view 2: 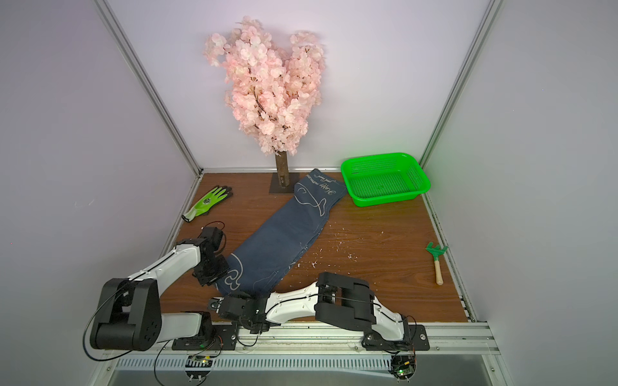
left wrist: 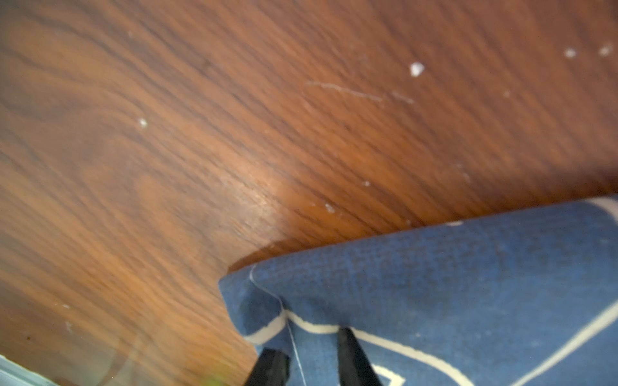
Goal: Roll up the pillowcase
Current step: Roll the pillowcase at the center of the board.
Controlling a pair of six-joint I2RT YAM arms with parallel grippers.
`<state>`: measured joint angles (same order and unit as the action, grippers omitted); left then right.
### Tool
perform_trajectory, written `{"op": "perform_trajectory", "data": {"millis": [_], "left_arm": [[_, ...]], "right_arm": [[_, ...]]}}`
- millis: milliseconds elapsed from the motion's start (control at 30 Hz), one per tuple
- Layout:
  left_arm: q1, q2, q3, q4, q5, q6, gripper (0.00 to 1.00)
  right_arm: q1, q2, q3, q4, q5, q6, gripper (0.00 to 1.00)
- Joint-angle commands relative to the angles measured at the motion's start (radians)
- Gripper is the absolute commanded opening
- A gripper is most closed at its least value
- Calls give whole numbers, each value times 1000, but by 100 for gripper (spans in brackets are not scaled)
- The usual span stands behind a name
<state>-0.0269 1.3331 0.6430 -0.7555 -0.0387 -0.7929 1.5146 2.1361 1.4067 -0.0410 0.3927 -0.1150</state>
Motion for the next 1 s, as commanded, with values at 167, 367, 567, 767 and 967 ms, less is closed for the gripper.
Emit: {"op": "perform_trajectory", "data": {"millis": [167, 367, 567, 767, 967], "left_arm": [[-10, 21, -8, 35, -47, 20, 17], [-11, -10, 11, 21, -38, 21, 38], [-11, -86, 131, -103, -107, 49, 58], [-10, -202, 57, -122, -19, -9, 72], [-7, -294, -16, -130, 16, -86, 81]], "right_arm": [[-2, -5, 27, -55, -15, 24, 6], [-15, -13, 35, -56, -73, 59, 2], [-56, -45, 33, -31, -176, 136, 0], [-94, -80, 33, -6, -266, 197, 0], [-138, -123, -24, 69, -357, 276, 0]]}}
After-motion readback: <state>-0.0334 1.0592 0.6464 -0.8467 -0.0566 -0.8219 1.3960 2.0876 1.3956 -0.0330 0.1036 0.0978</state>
